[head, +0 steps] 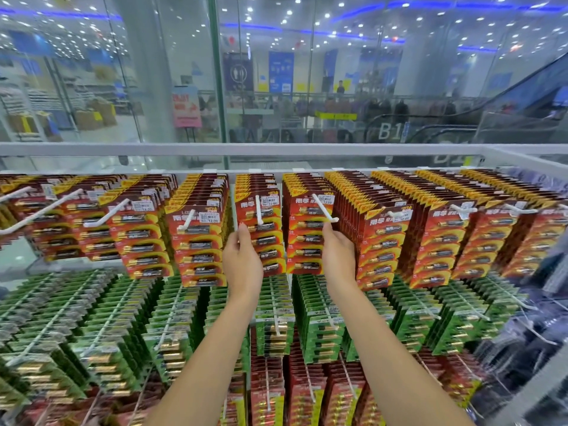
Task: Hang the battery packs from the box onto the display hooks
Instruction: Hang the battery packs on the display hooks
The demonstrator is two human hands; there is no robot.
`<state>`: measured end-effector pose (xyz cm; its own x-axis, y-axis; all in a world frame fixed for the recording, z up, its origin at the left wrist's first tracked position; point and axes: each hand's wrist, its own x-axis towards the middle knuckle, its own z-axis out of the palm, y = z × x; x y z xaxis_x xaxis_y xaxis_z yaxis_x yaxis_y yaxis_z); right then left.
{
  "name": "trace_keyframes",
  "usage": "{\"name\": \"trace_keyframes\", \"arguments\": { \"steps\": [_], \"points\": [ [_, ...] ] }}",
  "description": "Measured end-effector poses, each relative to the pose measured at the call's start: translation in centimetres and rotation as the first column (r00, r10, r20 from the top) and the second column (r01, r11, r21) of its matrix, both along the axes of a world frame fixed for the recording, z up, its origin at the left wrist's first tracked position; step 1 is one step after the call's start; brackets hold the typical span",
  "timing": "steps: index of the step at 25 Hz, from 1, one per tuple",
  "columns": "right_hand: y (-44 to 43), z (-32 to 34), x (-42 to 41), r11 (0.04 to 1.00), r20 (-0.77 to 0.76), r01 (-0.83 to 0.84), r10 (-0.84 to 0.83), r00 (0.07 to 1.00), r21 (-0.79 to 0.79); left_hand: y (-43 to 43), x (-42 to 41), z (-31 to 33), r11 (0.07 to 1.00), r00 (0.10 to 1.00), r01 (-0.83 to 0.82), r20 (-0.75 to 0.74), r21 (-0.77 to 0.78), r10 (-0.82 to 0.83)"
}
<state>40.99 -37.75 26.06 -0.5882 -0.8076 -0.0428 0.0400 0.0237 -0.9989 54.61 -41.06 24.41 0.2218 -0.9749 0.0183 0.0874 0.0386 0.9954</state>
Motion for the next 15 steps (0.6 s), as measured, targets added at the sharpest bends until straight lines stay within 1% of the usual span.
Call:
{"name": "trace_keyframes", "arguments": {
  "steps": [4, 11, 15],
  "points": [
    [-0.1, -1.5, 0.0, 1.000, -0.034, 0.029, -0.029, 0.999, -0.006, 1.0, 0.7, -0.4, 0.998, 0.997, -0.042, 0.063, -0.055, 0.046],
    [2.2, -5.1, 1.6, 0.998, -0.135, 0.049, -0.044, 0.990, 0.035, 5.1, 2.4, -3.6, 0.996, 0.976, 0.045, 0.216, -0.080, -0.026],
    [5.6, -7.3, 2.4, 0.999, -0.150, 0.019, -0.012, 0.989, 0.051, 8.6, 3.5, -5.3, 0.991, 0.974, 0.127, 0.193, -0.044, -0.117]
  ]
}}
